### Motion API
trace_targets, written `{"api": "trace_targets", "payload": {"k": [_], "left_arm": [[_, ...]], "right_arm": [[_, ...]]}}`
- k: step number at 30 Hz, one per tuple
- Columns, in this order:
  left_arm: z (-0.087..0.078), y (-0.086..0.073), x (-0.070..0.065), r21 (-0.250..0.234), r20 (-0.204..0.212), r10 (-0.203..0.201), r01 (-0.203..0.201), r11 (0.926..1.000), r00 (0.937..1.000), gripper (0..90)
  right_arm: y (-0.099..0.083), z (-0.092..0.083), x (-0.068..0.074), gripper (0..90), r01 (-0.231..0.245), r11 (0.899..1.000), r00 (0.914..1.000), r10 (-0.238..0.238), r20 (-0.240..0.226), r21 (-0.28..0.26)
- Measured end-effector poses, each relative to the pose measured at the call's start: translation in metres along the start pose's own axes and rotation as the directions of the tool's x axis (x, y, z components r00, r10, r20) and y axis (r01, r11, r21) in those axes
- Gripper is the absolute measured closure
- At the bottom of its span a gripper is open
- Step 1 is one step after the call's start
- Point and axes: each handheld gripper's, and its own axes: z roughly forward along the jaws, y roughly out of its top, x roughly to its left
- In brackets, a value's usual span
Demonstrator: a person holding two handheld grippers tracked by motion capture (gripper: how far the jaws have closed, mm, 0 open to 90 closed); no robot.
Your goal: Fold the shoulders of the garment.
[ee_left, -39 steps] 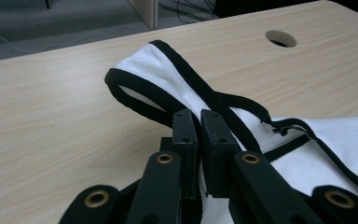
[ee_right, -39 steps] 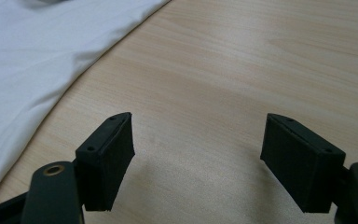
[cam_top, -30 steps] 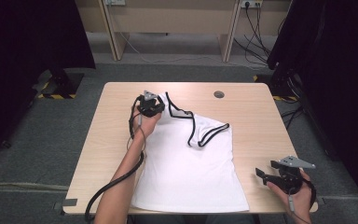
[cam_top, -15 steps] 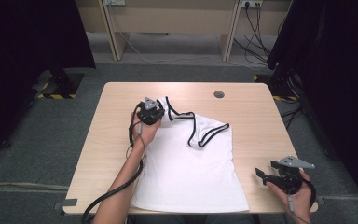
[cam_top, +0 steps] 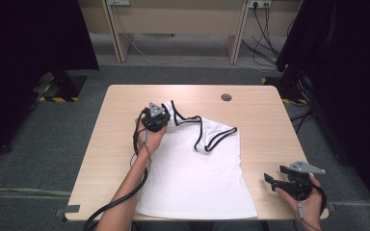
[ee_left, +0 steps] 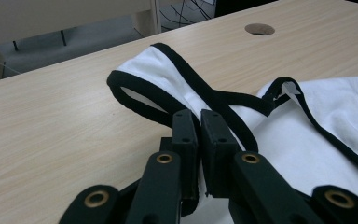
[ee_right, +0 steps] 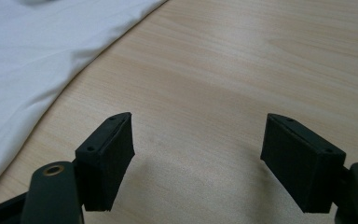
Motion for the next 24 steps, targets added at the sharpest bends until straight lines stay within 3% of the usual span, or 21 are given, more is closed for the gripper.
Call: {"api": "trace_targets", "payload": {"k": [14, 24], "left_arm": [[-0.007, -0.011, -0.011, -0.006, 0.002, 0.04, -0.04, 0.9992, 0.9992, 83.8], [-0.01, -0.021, -0.014, 0.032, 0.015, 0.047, -0.048, 0.9984, 0.9988, 82.4]], "right_arm": [[0.0, 0.0, 0.001, 25.2, 0.004, 1.0, 1.0, -0.004, 0.004, 0.003], [0.0, 0.0, 0.001, 25.2, 0.006, 1.0, 1.0, -0.006, 0.004, 0.003]]}}
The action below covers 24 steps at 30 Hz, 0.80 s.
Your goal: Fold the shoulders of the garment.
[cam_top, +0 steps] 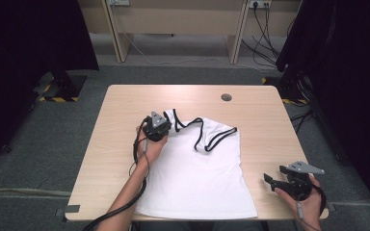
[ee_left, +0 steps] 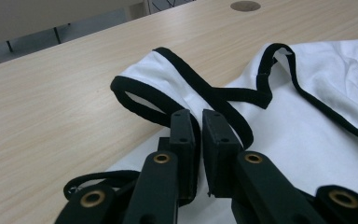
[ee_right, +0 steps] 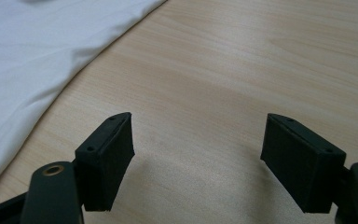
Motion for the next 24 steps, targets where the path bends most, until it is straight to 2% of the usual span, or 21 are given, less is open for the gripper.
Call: {"api": "trace_targets", "payload": {"k": [7, 14, 17, 20, 24], "left_arm": [[-0.005, -0.005, -0.003, 0.023, 0.014, 0.005, -0.006, 0.9997, 0.9999, 79.6], [-0.01, -0.008, -0.005, 0.049, 0.049, 0.004, -0.007, 0.9988, 0.9988, 76.4], [-0.01, -0.002, 0.003, 0.037, 0.04, -0.019, 0.018, 0.9991, 0.999, 73.4], [-0.003, 0.01, 0.014, 0.054, 0.032, -0.043, 0.041, 0.9977, 0.9986, 69.8], [0.018, 0.024, 0.031, 0.125, 0.041, -0.078, 0.072, 0.9896, 0.9961, 63.2]], "right_arm": [[0.0, 0.0, 0.0, 25.2, 0.0, 1.0, 1.0, 0.0, 0.0, 0.001], [0.0, 0.0, 0.001, 25.2, 0.0, 1.0, 1.0, 0.0, -0.001, 0.001], [0.0, 0.0, 0.001, 25.2, 0.0, 1.0, 1.0, 0.0, -0.001, 0.003], [0.0, 0.0, 0.001, 25.2, -0.001, 1.0, 1.0, 0.001, -0.001, 0.004], [0.0, 0.0, 0.0, 25.1, -0.004, 1.0, 1.0, 0.004, -0.003, 0.004]]}}
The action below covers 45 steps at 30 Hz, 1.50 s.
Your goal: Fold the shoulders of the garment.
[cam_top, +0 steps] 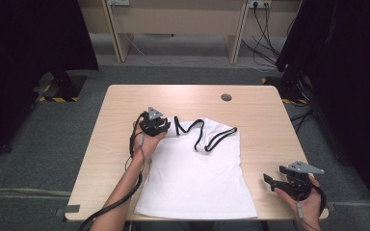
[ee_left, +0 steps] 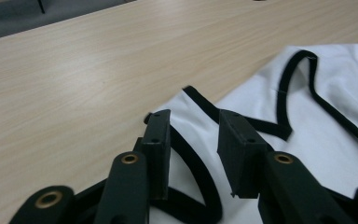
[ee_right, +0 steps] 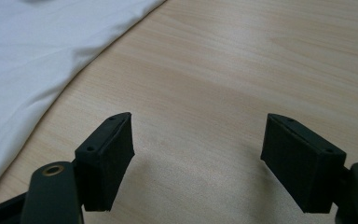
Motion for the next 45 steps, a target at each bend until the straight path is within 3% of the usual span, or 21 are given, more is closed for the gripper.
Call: {"api": "trace_targets", "payload": {"k": [5, 6, 12, 14, 15, 16, 17, 18, 19, 20, 21, 25, 27, 28, 29, 30, 32, 33, 35, 39, 45], "left_arm": [[0.025, 0.014, 0.015, 0.077, 0.02, -0.029, 0.028, 0.9966, 0.9994, 57.0], [0.036, 0.016, 0.019, 0.121, 0.037, -0.04, 0.036, 0.992, 0.9985, 56.4], [0.045, 0.012, 0.021, 0.159, 0.066, -0.042, 0.031, 0.9867, 0.9969, 55.3], [0.046, 0.011, 0.021, 0.166, 0.079, -0.023, 0.01, 0.9861, 0.9966, 60.7], [0.046, 0.011, 0.021, 0.166, 0.079, -0.023, 0.01, 0.9861, 0.9966, 70.5], [0.046, 0.011, 0.021, 0.166, 0.079, -0.023, 0.01, 0.9861, 0.9966, 70.5], [0.044, 0.012, 0.019, 0.163, 0.092, 0.003, -0.018, 0.9865, 0.9958, 70.5], [0.044, 0.012, 0.019, 0.163, 0.092, 0.003, -0.018, 0.9865, 0.9958, 77.7], [0.044, 0.012, 0.019, 0.163, 0.092, 0.003, -0.018, 0.9865, 0.9958, 77.7], [0.04, 0.014, 0.016, 0.131, 0.092, 0.012, -0.024, 0.9911, 0.9957, 77.7], [0.04, 0.014, 0.016, 0.131, 0.092, 0.012, -0.024, 0.9911, 0.9957, 83.6], [0.027, 0.012, 0.01, 0.076, 0.095, 0.033, -0.04, 0.9963, 0.9949, 85.3], [0.027, 0.012, 0.01, 0.076, 0.095, 0.033, -0.04, 0.9963, 0.9949, 85.7], [0.018, 0.01, 0.006, 0.044, 0.101, 0.045, -0.05, 0.9978, 0.9939, 85.7], [0.018, 0.01, 0.006, 0.044, 0.101, 0.045, -0.05, 0.9978, 0.9939, 85.7], [0.005, 0.008, -0.001, -0.019, 0.112, 0.047, -0.045, 0.9988, 0.9926, 85.7], [0.005, 0.008, -0.001, -0.019, 0.112, 0.047, -0.045, 0.9988, 0.9926, 85.6], [-0.006, 0.004, -0.009, -0.059, 0.124, 0.071, -0.064, 0.9962, 0.9897, 85.6], [-0.006, 0.004, -0.009, -0.059, 0.124, 0.071, -0.064, 0.9962, 0.9897, 85.5], [-0.024, -0.01, -0.026, -0.094, 0.13, 0.126, -0.114, 0.989, 0.9835, 85.3], [-0.04, -0.037, -0.041, -0.067, 0.164, 0.19, -0.181, 0.9812, 0.968, 82.8]], "right_arm": [[0.0, 0.0, 0.0, 25.1, -0.002, 1.0, 1.0, 0.002, -0.004, -0.002], [0.0, 0.0, -0.001, 25.0, -0.004, 1.0, 1.0, 0.004, -0.006, -0.002], [0.0, 0.0, -0.001, 25.0, -0.004, 1.0, 0.9999, 0.004, -0.009, -0.002], [0.0, 0.0, -0.001, 25.0, -0.002, 1.0, 1.0, 0.002, -0.008, -0.003], [0.0, 0.0, -0.001, 25.0, -0.002, 1.0, 1.0, 0.002, -0.008, -0.003], [0.0, 0.0, -0.001, 25.0, -0.001, 1.0, 1.0, 0.001, -0.006, -0.001], [0.0, 0.0, -0.001, 25.1, -0.001, 1.0, 1.0, 0.001, -0.006, -0.001], [0.0, 0.0, -0.001, 25.1, -0.001, 1.0, 1.0, 0.001, -0.006, -0.001], [0.0, 0.0, 0.0, 25.1, 0.001, 1.0, 1.0, -0.001, -0.004, 0.001], [0.0, 0.0, 0.0, 25.0, 0.001, 1.0, 1.0, -0.001, -0.004, 0.001], [0.0, 0.0, 0.0, 25.0, 0.001, 1.0, 1.0, -0.001, -0.004, 0.001], [0.0, 0.0, 0.0, 25.0, 0.001, 1.0, 1.0, -0.001, -0.003, -0.001], [0.0, 0.0, 0.0, 25.0, 0.003, 1.0, 1.0, -0.003, -0.003, 0.001], [0.0, 0.0, 0.0, 25.0, 0.003, 1.0, 1.0, -0.003, -0.003, 0.001], [0.0, 0.0, 0.0, 25.0, 0.003, 1.0, 1.0, -0.003, -0.003, 0.001], [0.0, 0.0, 0.0, 25.0, 0.003, 1.0, 1.0, -0.003, -0.002, 0.004], [0.0, 0.0, 0.001, 25.0, 0.003, 1.0, 1.0, -0.003, -0.001, 0.001], [0.0, 0.0, 0.001, 25.0, 0.003, 1.0, 1.0, -0.003, -0.001, 0.001], [0.0, 0.0, 0.001, 25.0, 0.006, 1.0, 1.0, -0.006, 0.001, 0.003], [0.0, 0.0, 0.001, 25.0, 0.007, 1.0, 1.0, -0.007, 0.001, 0.003], [0.0, 0.0, 0.001, 25.0, 0.012, 1.0, 0.9999, -0.012, -0.001, 0.004]]}}
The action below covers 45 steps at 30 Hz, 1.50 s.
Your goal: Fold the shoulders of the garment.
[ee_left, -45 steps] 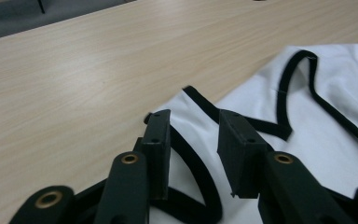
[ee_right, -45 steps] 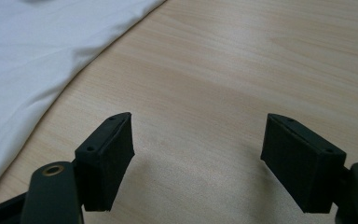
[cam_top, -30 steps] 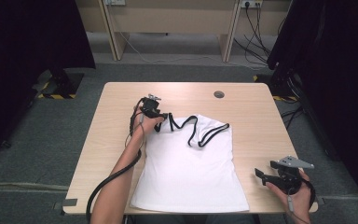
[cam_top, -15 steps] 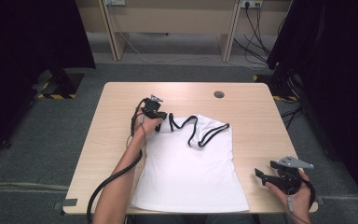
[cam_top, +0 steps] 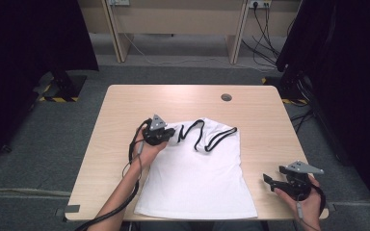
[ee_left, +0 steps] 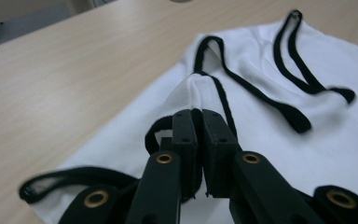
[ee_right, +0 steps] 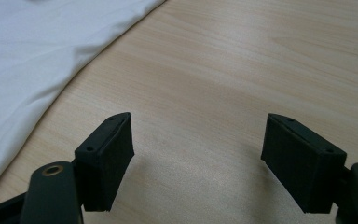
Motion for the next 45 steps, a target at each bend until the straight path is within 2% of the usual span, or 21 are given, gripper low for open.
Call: {"api": "trace_targets", "payload": {"k": [3, 6, 9, 13, 16, 19, 21, 22, 26, 30, 33, 35, 36, 38, 39, 40, 42, 43, 45], "left_arm": [[-0.005, -0.012, -0.011, 0.058, 0.038, 0.045, -0.047, 0.9972, 0.9983, 76.3], [-0.014, -0.017, -0.016, 0.099, 0.036, 0.088, -0.092, 0.9909, 0.9954, 68.9], [-0.024, -0.012, -0.015, 0.102, 0.027, 0.114, -0.116, 0.988, 0.9931, 61.2], [-0.038, 0.002, -0.018, 0.109, 0.063, 0.167, -0.173, 0.9789, 0.984, 53.4], [-0.041, 0.011, -0.022, 0.107, 0.08, 0.197, -0.205, 0.9729, 0.9771, 50.3], [-0.032, 0.014, -0.027, 0.141, 0.107, 0.232, -0.246, 0.9591, 0.9669, 49.7], [-0.024, 0.014, -0.031, 0.166, 0.127, 0.259, -0.278, 0.9462, 0.9576, 49.9], [-0.02, 0.014, -0.032, 0.173, 0.135, 0.265, -0.286, 0.9423, 0.9547, 49.9], [-0.01, 0.013, -0.031, 0.187, 0.135, 0.262, -0.285, 0.9402, 0.9554, 50.4], [-0.006, 0.012, -0.032, 0.199, 0.141, 0.27, -0.294, 0.9347, 0.9525, 51.6], [-0.004, 0.011, -0.034, 0.203, 0.148, 0.286, -0.312, 0.928, 0.9467, 53.6], [-0.002, 0.011, -0.035, 0.218, 0.149, 0.295, -0.322, 0.9211, 0.9438, 54.7], [-0.001, 0.01, -0.036, 0.221, 0.149, 0.296, -0.324, 0.92, 0.9434, 55.2], [0.001, 0.009, -0.038, 0.23, 0.16, 0.305, -0.336, 0.9132, 0.9387, 56.5], [0.002, 0.008, -0.04, 0.231, 0.162, 0.303, -0.335, 0.9138, 0.9391, 56.8], [0.003, 0.007, -0.041, 0.236, 0.164, 0.307, -0.339, 0.9106, 0.9376, 57.6], [0.005, 0.006, -0.043, 0.245, 0.159, 0.315, -0.347, 0.9055, 0.9356, 58.9], [0.006, 0.006, -0.043, 0.248, 0.158, 0.319, -0.35, 0.9032, 0.9346, 59.7], [0.007, 0.006, -0.044, 0.25, 0.156, 0.317, -0.348, 0.9038, 0.9356, 61.6]], "right_arm": [[0.0, 0.0, 0.0, 25.0, -0.001, 1.0, 1.0, 0.001, -0.008, 0.001], [0.003, 0.0, 0.001, 25.1, 0.011, 1.0, 0.9996, -0.011, -0.026, 0.003], [0.015, 0.0, 0.007, 25.3, 0.058, 0.998, 0.9974, -0.057, -0.045, 0.015], [0.042, -0.001, 0.022, 26.3, 0.137, 0.991, 0.9865, -0.136, -0.091, 0.002], [0.064, 0.004, 0.037, 29.2, 0.194, 0.981, 0.969, -0.194, -0.153, -0.012], [0.087, 0.019, 0.053, 32.8, 0.251, 0.968, 0.947, -0.247, -0.205, -0.007], [0.1, 0.034, 0.064, 36.4, 0.289, 0.957, 0.9323, -0.279, -0.23, 0.008], [0.106, 0.041, 0.07, 39.0, 0.309, 0.951, 0.9247, -0.298, -0.237, 0.013], [0.127, 0.069, 0.092, 48.3, 0.376, 0.926, 0.8933, -0.355, -0.275, 0.024], [0.144, 0.095, 0.11, 58.0, 0.432, 0.901, 0.8682, -0.403, -0.29, 0.041], [0.149, 0.109, 0.123, 64.7, 0.484, 0.874, 0.8412, -0.451, -0.299, 0.044], [0.149, 0.119, 0.129, 66.8, 0.513, 0.856, 0.8262, -0.473, -0.306, 0.063], [0.148, 0.123, 0.132, 67.9, 0.529, 0.845, 0.8194, -0.487, -0.303, 0.074], [0.146, 0.13, 0.136, 70.7, 0.546, 0.834, 0.8105, -0.5, -0.305, 0.084], [0.144, 0.132, 0.137, 73.3, 0.554, 0.828, 0.8068, -0.507, -0.303, 0.09], [0.143, 0.134, 0.138, 76.6, 0.561, 0.822, 0.805, -0.516, -0.293, 0.093], [0.141, 0.136, 0.138, 81.0, 0.561, 0.822, 0.8066, -0.515, -0.29, 0.1], [0.14, 0.135, 0.138, 83.0, 0.556, 0.825, 0.8098, -0.511, -0.289, 0.102], [0.14, 0.133, 0.136, 84.8, 0.554, 0.826, 0.8099, -0.509, -0.292, 0.098]]}}
